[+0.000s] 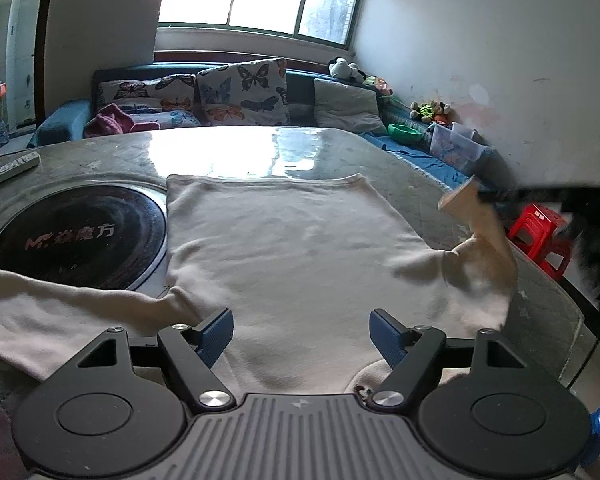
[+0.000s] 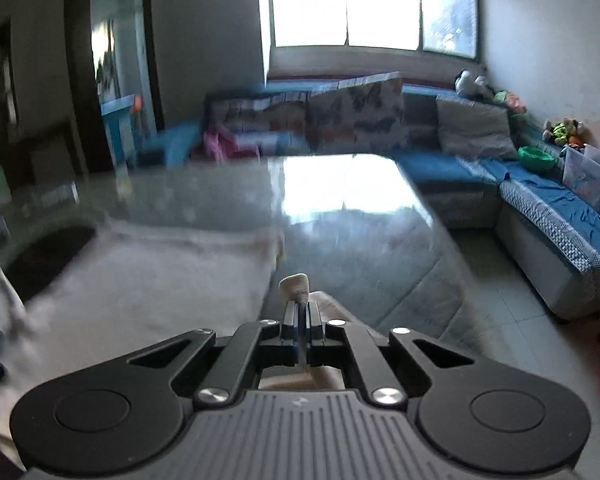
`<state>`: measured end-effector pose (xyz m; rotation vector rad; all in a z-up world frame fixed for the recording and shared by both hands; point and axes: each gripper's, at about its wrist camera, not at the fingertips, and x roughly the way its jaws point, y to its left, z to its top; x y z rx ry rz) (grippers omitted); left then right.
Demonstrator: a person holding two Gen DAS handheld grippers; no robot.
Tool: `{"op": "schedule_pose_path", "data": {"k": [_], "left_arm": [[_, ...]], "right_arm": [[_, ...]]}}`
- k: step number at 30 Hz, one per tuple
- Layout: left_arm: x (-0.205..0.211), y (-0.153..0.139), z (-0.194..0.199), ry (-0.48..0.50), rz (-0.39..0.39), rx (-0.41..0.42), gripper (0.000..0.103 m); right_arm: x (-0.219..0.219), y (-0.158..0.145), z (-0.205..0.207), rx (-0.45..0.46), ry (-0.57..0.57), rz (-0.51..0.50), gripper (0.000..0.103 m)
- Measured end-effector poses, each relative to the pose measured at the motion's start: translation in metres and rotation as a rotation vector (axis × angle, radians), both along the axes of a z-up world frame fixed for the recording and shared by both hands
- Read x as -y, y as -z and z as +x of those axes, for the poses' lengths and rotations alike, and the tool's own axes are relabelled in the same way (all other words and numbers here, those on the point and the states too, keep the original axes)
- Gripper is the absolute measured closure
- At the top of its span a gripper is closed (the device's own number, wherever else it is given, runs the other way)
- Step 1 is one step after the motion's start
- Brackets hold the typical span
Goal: Fold clothes
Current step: 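Fold the held side and sleeve over the body with the right tool, then release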
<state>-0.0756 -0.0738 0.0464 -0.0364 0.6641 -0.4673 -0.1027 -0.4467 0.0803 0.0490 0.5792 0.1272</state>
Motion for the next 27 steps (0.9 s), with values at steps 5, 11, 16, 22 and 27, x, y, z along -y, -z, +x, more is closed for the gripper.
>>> {"op": "schedule_pose_path", "data": {"k": [5, 11, 16, 22, 27], "left_arm": [[-0.006, -0.004, -0.003, -0.021, -0.023, 0.013, 0.025], [-0.024, -0.008, -0.011, -0.063, -0.036, 0.036, 0.025], [-0.041, -0.004, -0.014, -0.111, -0.028, 0.029, 0.025], [-0.056, -0.003, -0.017, -0.141, -0.025, 0.024, 0.025], [-0.048, -0.009, -0.014, -0.112, -0.031, 0.046, 0.026]], "right_arm": [[-0.011, -0.051, -0.025, 0.098, -0.066, 0.035, 0.1], [-0.071, -0.076, -0.032, 0.158, -0.251, 0.048, 0.101], [-0.13, -0.062, -0.022, 0.111, -0.412, 0.066, 0.096], [-0.144, -0.044, -0.027, 0.05, -0.465, 0.021, 0.086], [-0.113, -0.013, -0.027, -0.068, -0.372, -0.091, 0.086]]}}
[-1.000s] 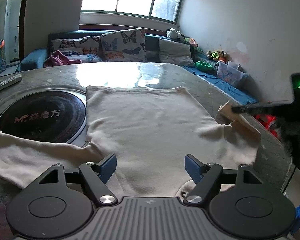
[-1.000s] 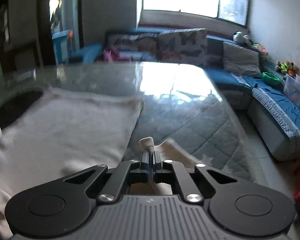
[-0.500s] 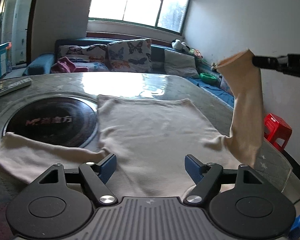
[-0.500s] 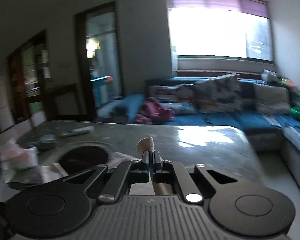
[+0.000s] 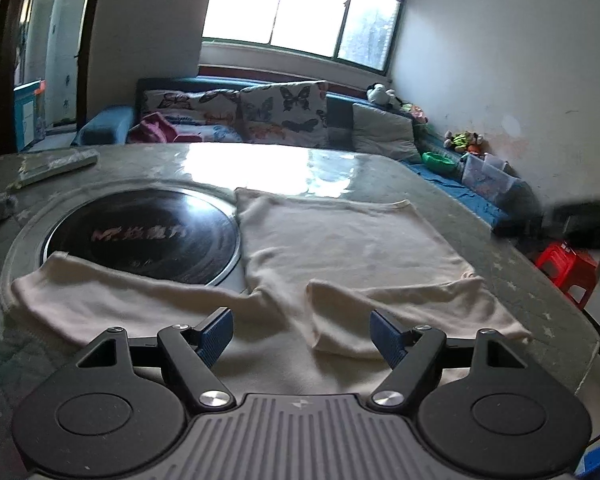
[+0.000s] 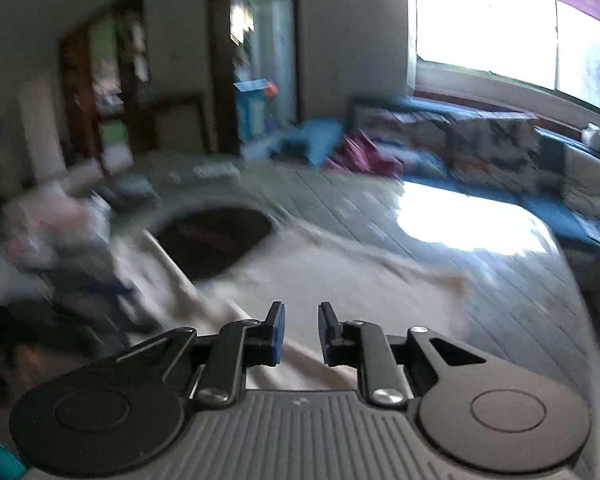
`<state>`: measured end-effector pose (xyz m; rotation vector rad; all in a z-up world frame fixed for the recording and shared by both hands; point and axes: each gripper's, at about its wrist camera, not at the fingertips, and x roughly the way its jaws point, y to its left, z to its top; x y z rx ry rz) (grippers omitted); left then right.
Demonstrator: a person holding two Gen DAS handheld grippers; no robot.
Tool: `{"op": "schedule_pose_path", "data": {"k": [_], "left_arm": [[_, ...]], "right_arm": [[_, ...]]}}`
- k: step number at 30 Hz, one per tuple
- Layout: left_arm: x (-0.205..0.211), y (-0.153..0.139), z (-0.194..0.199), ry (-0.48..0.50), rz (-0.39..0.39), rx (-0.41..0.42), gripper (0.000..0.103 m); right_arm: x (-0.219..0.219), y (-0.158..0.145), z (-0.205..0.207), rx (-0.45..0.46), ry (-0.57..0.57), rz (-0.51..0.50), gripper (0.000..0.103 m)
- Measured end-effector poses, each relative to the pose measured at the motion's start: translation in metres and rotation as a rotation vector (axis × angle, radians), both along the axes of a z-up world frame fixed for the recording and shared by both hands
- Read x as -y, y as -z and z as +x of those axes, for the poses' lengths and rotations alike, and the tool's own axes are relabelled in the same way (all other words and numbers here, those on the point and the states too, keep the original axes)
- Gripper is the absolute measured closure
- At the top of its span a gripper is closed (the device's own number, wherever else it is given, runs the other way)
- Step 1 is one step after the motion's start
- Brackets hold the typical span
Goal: Fold clothes
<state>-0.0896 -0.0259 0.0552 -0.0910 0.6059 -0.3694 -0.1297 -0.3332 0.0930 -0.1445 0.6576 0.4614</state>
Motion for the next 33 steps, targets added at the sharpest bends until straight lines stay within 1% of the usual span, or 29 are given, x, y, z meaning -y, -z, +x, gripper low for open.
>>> {"op": "schedule_pose_path", "data": {"k": [1, 4, 8, 9, 11, 14, 16, 19, 20, 21, 24, 25, 30, 32, 33], "left_arm": [[0.004, 0.0, 0.002, 0.011, -0.002, 0.0, 0.026], [0.017, 0.004, 0.01, 0.039, 0.0, -0.013, 0.03], [0.031, 0.015, 0.018, 0.052, 0.031, -0.044, 0.044], [0.032, 0.017, 0.018, 0.053, 0.041, -0.045, 0.045], [0.036, 0.02, 0.019, 0.054, 0.06, -0.051, 0.047], [0.039, 0.026, 0.02, 0.066, 0.077, -0.067, 0.054], [0.04, 0.029, 0.021, 0.062, 0.086, -0.072, 0.057], [0.041, 0.03, 0.02, 0.052, 0.096, -0.065, 0.064], [0.041, 0.03, 0.02, 0.05, 0.099, -0.063, 0.069], [0.041, 0.03, 0.02, 0.047, 0.104, -0.061, 0.078], [0.037, 0.027, 0.019, 0.031, 0.104, -0.057, 0.096], [0.036, 0.026, 0.019, 0.026, 0.103, -0.056, 0.098], [0.026, 0.013, 0.008, 0.017, 0.082, -0.046, 0.099], [0.023, 0.014, 0.009, 0.017, 0.066, -0.068, 0.099], [0.022, 0.015, 0.01, 0.014, 0.065, -0.082, 0.099]], "right_arm": [[0.007, 0.009, 0.0, -0.032, 0.018, -0.016, 0.086], [0.021, 0.037, -0.004, -0.105, 0.06, -0.015, 0.086], [0.03, 0.065, -0.01, -0.151, 0.08, -0.01, 0.086], [0.032, 0.071, -0.01, -0.157, 0.085, -0.007, 0.085], [0.036, 0.073, -0.012, -0.149, 0.079, 0.001, 0.085], [0.037, 0.067, -0.009, -0.144, 0.075, 0.01, 0.085], [0.036, 0.062, -0.001, -0.114, 0.076, 0.008, 0.085], [0.036, 0.061, 0.014, -0.095, 0.084, 0.028, 0.085], [0.034, 0.063, 0.02, -0.095, 0.085, 0.027, 0.084], [0.032, 0.065, 0.025, -0.095, 0.086, 0.026, 0.084], [0.03, 0.073, 0.033, -0.106, 0.091, 0.024, 0.082], [0.028, 0.076, 0.034, -0.105, 0.091, 0.018, 0.082], [0.025, 0.078, 0.029, -0.08, 0.076, -0.017, 0.078], [0.022, 0.078, 0.028, -0.071, 0.065, -0.036, 0.076], [0.02, 0.078, 0.027, -0.067, 0.059, -0.045, 0.073]]}}
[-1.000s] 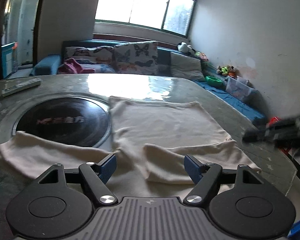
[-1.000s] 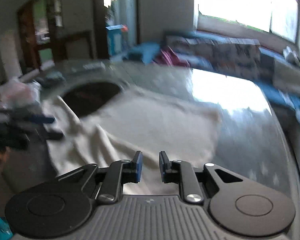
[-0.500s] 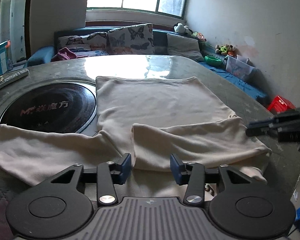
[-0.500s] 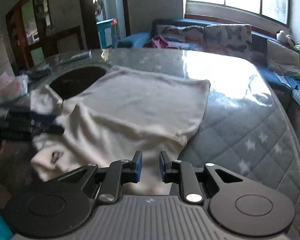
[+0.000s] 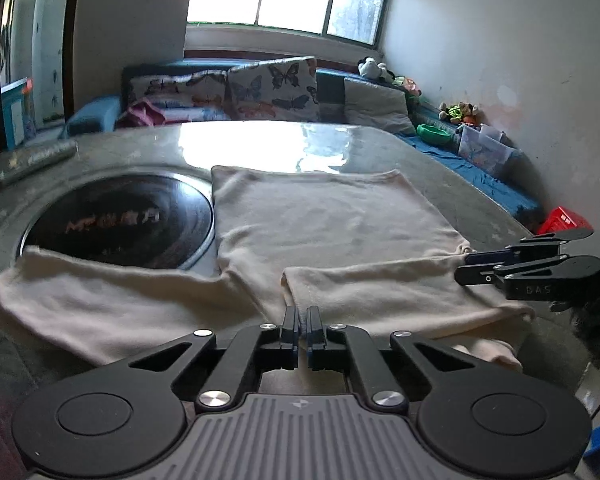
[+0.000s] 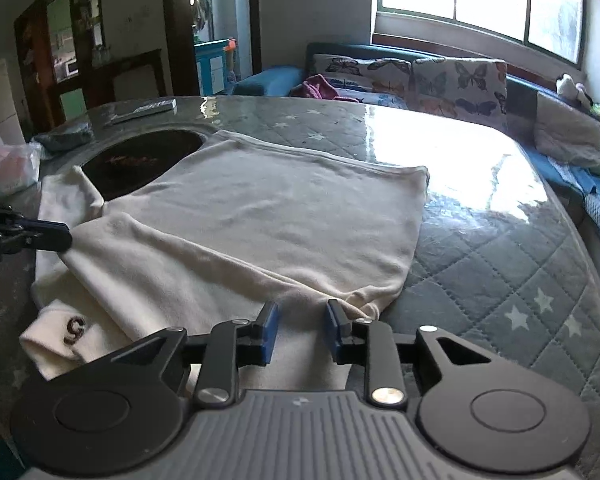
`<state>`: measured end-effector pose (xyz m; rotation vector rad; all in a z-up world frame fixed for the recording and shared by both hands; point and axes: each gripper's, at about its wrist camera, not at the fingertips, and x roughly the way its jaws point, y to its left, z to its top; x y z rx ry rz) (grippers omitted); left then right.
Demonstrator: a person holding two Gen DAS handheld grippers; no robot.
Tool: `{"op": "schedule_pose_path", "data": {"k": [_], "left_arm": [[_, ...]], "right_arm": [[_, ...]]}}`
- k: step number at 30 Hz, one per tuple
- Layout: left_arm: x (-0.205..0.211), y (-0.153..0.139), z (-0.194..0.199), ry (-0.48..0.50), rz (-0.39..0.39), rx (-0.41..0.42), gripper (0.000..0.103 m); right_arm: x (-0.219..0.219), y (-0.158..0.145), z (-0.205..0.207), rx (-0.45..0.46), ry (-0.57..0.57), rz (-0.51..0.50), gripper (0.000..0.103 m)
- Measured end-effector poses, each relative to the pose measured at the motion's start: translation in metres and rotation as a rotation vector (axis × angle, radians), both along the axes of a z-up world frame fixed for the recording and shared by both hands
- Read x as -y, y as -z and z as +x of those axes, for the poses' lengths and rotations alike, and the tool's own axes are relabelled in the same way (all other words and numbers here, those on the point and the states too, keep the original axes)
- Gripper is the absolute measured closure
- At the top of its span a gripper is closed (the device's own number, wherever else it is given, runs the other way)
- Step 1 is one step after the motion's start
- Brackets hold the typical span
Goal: Fold clothes
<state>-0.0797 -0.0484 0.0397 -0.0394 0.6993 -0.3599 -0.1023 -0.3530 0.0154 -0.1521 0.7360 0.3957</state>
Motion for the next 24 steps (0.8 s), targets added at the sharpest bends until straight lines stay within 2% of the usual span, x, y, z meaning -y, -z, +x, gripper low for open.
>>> {"op": "schedule_pose_path", "data": {"k": [4, 6, 8, 9, 11, 14, 18, 21, 24], "left_arm": [[-0.001, 0.002, 0.002, -0.014, 0.024, -0.024, 0.095], [-0.002, -0.002, -0.002, -0.02, 0.031, -0.001, 0.089], [-0.007, -0.004, -0.003, -0.051, 0.034, 0.014, 0.082], [-0.014, -0.004, -0.002, -0.088, 0.034, 0.012, 0.072], [-0.027, -0.004, -0.001, -0.163, 0.035, 0.007, 0.063], [-0.051, -0.003, 0.003, -0.282, 0.039, -0.002, 0.061], [-0.087, -0.002, 0.012, -0.457, 0.061, -0.002, 0.054], [-0.111, -0.001, 0.022, -0.582, 0.087, 0.005, 0.053], [-0.133, 0.002, 0.034, -0.68, 0.101, 0.005, 0.053]], "right_arm": [[-0.008, -0.006, -0.004, 0.024, -0.03, -0.016, 0.06], [-0.011, -0.008, -0.005, 0.032, -0.042, -0.018, 0.058], [-0.013, -0.006, -0.004, 0.027, -0.046, -0.021, 0.05], [-0.014, -0.004, -0.004, 0.025, -0.046, -0.025, 0.049], [-0.017, 0.001, -0.004, 0.021, -0.046, -0.034, 0.047], [-0.021, -0.001, -0.007, 0.036, -0.056, -0.041, 0.04], [-0.027, -0.003, -0.009, 0.052, -0.073, -0.025, 0.018], [-0.029, 0.002, -0.006, 0.034, -0.066, -0.016, 0.017], [-0.029, 0.005, -0.005, 0.02, -0.057, 0.0, 0.011]]}}
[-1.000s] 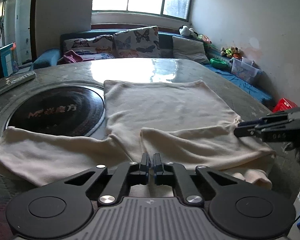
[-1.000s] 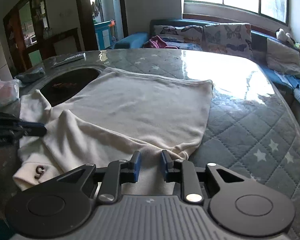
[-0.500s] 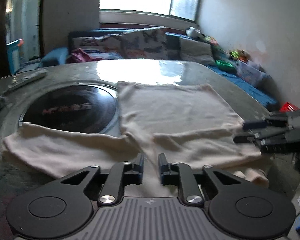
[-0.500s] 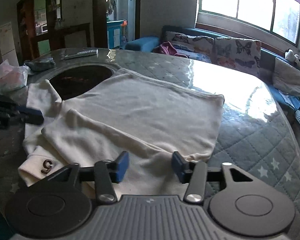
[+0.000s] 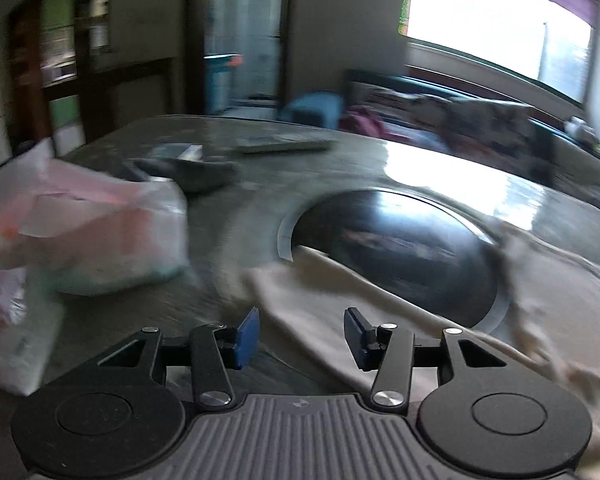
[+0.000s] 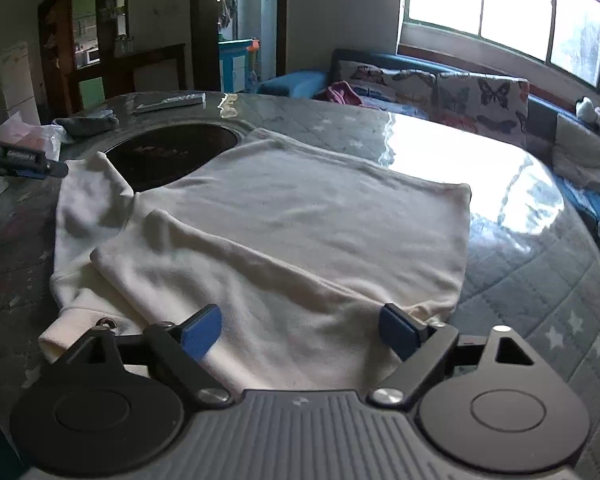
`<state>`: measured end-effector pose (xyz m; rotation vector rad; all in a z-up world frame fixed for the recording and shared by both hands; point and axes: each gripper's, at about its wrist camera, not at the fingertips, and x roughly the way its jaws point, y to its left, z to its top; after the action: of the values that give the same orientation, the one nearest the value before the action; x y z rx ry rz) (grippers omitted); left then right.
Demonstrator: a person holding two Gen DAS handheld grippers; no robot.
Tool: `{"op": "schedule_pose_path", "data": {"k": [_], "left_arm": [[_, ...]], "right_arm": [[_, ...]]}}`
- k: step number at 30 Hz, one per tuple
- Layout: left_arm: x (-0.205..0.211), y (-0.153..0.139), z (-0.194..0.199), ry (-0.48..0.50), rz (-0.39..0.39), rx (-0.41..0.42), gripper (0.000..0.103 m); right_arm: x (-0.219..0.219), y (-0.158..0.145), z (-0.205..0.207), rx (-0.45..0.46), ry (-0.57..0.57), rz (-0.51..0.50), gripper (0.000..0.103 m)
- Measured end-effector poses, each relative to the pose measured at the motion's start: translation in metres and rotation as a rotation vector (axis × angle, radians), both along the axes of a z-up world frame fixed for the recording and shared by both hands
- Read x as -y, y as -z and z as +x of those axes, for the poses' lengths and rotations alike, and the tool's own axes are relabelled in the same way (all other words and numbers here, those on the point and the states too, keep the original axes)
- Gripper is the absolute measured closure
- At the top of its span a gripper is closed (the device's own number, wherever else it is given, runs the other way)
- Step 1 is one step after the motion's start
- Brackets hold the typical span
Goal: Fold clothes
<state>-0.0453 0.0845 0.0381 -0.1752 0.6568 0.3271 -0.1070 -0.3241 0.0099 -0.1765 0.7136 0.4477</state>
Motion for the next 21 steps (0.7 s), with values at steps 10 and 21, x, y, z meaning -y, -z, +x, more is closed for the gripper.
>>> {"op": "schedule_pose_path", "data": {"k": [10, 21], "left_arm": [[-0.025, 0.016, 0.022, -0.048, 0.014, -0.016, 0.057], [-0.018, 0.011, 0.026, 0.006, 0.005, 0.027, 0.098]], "right_arm": [[-0.006, 0.007, 0.002, -0.033, 0.004, 0.014, 0.0], [-0.009, 0.007, 0.005, -0.051, 0.0, 0.0, 0.0]]}}
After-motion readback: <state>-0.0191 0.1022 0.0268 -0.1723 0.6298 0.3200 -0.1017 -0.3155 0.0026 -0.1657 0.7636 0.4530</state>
